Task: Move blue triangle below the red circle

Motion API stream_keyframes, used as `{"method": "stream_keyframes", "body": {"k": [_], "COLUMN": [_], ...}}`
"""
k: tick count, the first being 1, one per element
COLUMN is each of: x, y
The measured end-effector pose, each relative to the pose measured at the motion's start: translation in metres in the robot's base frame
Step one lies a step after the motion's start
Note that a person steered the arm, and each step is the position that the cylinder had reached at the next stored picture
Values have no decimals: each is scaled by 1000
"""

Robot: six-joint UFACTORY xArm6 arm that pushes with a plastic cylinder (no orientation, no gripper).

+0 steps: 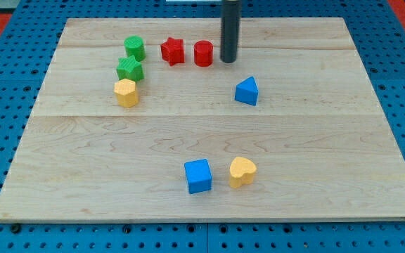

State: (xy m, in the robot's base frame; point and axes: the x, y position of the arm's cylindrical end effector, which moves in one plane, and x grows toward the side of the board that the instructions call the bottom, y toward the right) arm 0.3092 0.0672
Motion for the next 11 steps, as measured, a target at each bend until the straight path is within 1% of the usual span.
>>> {"method": "stream_keyframes", "body": {"k": [1, 2, 3, 5, 6, 7, 8, 9, 10, 11], "x": [7, 22, 27, 27, 37, 67, 101, 96, 74, 69], "y": [62, 103, 116, 122, 116, 100, 71, 33, -19, -42]}}
